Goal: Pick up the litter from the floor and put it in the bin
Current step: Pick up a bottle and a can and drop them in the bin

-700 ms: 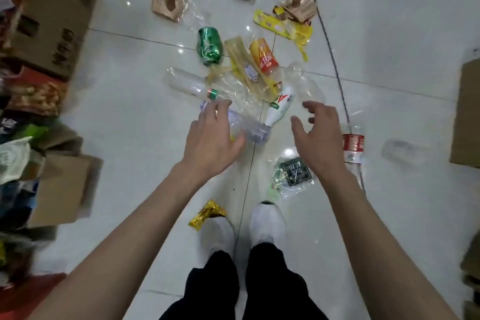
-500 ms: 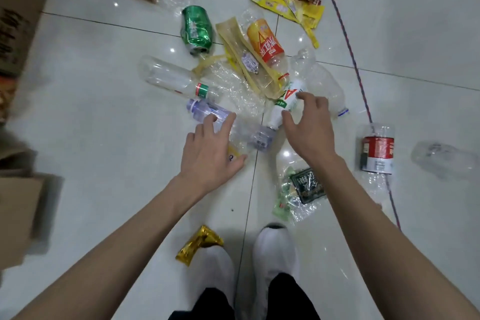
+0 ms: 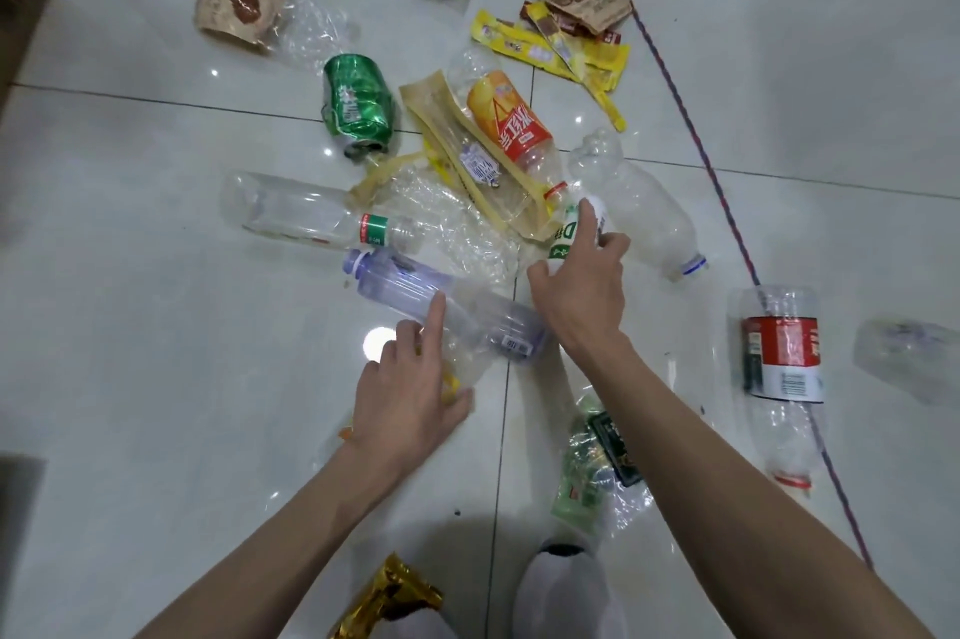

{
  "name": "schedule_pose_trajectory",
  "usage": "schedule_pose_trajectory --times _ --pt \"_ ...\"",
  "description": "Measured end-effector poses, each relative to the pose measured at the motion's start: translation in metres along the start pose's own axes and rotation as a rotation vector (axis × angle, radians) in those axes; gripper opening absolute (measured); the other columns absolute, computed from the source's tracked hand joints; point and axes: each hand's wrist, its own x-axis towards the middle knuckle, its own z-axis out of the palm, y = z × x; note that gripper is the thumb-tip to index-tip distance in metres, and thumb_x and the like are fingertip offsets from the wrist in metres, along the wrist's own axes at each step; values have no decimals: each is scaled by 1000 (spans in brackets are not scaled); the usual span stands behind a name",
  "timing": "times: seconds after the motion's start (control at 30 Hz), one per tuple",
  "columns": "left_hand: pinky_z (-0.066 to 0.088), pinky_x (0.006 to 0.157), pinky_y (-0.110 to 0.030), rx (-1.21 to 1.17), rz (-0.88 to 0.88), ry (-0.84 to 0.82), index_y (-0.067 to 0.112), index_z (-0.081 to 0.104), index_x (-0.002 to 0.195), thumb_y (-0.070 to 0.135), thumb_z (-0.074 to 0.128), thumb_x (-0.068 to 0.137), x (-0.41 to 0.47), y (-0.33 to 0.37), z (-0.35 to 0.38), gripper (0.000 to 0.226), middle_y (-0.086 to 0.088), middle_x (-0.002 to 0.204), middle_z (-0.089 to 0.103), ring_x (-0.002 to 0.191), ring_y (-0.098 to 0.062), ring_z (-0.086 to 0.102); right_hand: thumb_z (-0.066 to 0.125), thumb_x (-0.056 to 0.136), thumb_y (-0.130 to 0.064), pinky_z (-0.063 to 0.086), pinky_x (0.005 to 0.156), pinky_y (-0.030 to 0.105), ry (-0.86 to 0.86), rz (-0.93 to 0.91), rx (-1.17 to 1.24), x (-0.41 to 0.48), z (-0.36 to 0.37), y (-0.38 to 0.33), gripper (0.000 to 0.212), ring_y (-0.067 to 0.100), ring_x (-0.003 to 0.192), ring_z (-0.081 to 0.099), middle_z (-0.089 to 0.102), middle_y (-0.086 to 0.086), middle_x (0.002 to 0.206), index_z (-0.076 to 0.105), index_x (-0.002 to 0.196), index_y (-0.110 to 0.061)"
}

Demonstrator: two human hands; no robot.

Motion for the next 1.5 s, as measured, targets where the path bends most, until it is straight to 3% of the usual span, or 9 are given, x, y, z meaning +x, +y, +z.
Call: schedule_pose_trajectory --times 0.23,0.5,0.7,0.8,0.87,0.97,1.03,1.33,1.5 --pt "50 73 -40 -196 -68 -31 26 -11 155 55 66 79 -42 11 -108 112 -13 127 42 104 -33 55 61 87 -30 50 74 36 5 -12 65 -54 -98 -17 79 28 106 54 33 6 134 18 152 -39" --pt "52 87 -41 -360 -24 18 30 -3 156 55 70 78 -129 94 -343 110 -10 138 34 107 -27 55 66 89 -31 48 78 26 51 -61 292 -172 -317 -128 81 11 95 53 33 2 140 20 156 -38" --pt "31 78 -9 -491 57 121 22 12 156 45 73 81 -198 173 -545 99 -4 132 33 84 33 35 67 89 -32 49 83 25 180 -127 423 -245 -514 -225 80 5 98 52 35 -2 136 22 155 -37" --pt "26 71 6 -513 80 170 18 14 156 45 72 84 -235 205 -635 96 1 126 30 80 39 31 68 89 -30 53 89 31 241 -141 483 -283 -600 -264 80 0 98 50 34 -4 137 22 154 -40" --pt "25 73 8 -525 89 205 20 15 156 50 70 84 -261 221 -687 96 2 126 31 85 34 37 68 89 -31 54 91 33 281 -160 515 -310 -650 -283 80 1 100 51 34 -6 137 22 153 -43" --pt "30 94 -14 -496 125 281 25 13 156 58 68 80 -301 237 -750 99 -4 138 36 125 -2 41 68 90 -35 54 90 31 336 -190 549 -356 -717 -304 78 6 105 54 34 -7 137 21 152 -46" --pt "30 99 -22 -493 156 320 26 14 156 57 68 79 -325 242 -776 99 -5 140 37 132 -17 37 67 90 -37 55 90 34 365 -195 573 -386 -744 -311 78 6 105 55 33 -9 137 20 151 -48" --pt "29 95 -22 -527 419 232 29 22 154 57 67 80 -421 261 -781 91 3 140 36 129 -10 39 66 91 -37 56 85 32 537 -21 586 -535 -752 -277 79 6 100 54 30 -13 135 17 154 -45" --pt "30 100 -24 -490 605 47 27 23 154 55 68 81 -474 287 -748 90 0 143 36 133 -14 38 69 91 -33 46 73 12 683 197 609 -627 -731 -225 81 8 104 55 35 -7 133 20 155 -40"
